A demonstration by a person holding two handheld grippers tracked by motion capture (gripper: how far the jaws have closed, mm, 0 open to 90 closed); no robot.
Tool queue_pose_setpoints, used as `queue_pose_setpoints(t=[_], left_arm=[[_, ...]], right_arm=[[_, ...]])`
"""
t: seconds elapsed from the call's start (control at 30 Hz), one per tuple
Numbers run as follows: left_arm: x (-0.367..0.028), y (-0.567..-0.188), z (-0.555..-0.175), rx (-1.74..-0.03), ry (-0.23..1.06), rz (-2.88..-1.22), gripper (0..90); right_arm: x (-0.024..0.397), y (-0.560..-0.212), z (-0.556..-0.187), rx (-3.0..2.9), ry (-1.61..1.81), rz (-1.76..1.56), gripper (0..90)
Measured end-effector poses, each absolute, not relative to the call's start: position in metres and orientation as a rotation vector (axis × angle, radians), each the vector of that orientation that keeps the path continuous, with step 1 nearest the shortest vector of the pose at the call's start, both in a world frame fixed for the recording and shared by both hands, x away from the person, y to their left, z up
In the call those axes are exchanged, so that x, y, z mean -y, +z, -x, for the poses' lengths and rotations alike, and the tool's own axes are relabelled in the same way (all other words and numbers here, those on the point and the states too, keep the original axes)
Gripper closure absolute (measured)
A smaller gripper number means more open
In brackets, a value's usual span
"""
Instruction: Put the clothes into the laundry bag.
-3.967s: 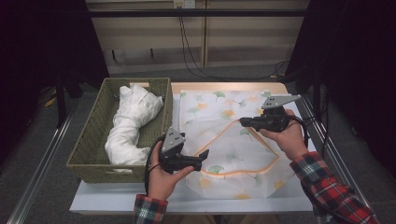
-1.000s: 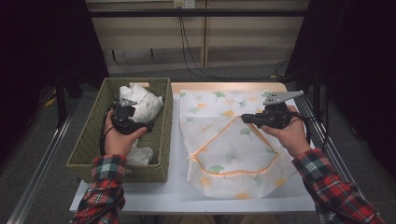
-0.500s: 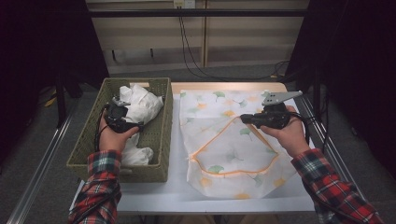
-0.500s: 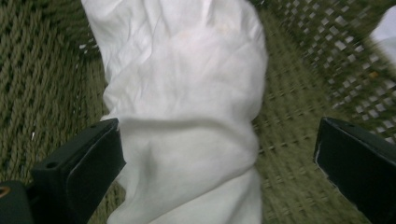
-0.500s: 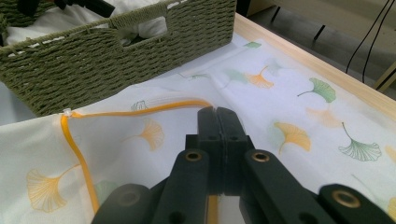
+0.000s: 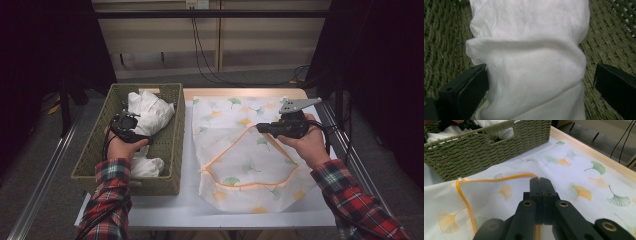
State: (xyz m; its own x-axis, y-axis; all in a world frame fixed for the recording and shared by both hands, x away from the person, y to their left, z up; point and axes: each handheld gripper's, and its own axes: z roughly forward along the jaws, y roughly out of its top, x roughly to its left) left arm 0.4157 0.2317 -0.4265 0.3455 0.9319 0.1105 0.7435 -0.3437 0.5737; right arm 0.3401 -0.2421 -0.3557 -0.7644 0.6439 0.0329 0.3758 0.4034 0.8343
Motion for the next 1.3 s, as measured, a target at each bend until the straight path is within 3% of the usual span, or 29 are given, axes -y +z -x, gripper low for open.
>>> queue_pose_setpoints(t=[0.33,0.57,0.63,0.83,1.07,1.13,1.3], left_arm=[[-0.237,-0.432,-0.423,-1.540,0.565,-2.190,2.9],[-0.239,-0.434,-0.424,-1.538,0.554,-2.192,11.6],[-0.240,-0.436,-0.424,-1.522,0.520,-2.185,19.6],[-0.243,-0.444,-0.425,-1.540,0.499,-2.189,14.6],[-0.245,-0.449,-0.426,-1.531,0.458,-2.206,16.6],[-0.244,-0.451,-0.426,-1.528,0.460,-2.214,20.3],[-0.244,-0.451,-0.424,-1.519,0.436,-2.223,39.9]], right_arm=[[0.242,-0.357,-0.342,-2.371,1.305,-0.888,90.0],[0.242,-0.357,-0.344,-2.375,1.304,-0.893,90.0],[0.242,-0.357,-0.345,-2.372,1.310,-0.892,90.0],[0.240,-0.359,-0.347,-2.375,1.309,-0.897,90.0],[0.241,-0.359,-0.346,-2.375,1.307,-0.902,90.0],[0.241,-0.359,-0.346,-2.372,1.308,-0.900,90.0],[0.242,-0.359,-0.346,-2.367,1.308,-0.901,90.0]])
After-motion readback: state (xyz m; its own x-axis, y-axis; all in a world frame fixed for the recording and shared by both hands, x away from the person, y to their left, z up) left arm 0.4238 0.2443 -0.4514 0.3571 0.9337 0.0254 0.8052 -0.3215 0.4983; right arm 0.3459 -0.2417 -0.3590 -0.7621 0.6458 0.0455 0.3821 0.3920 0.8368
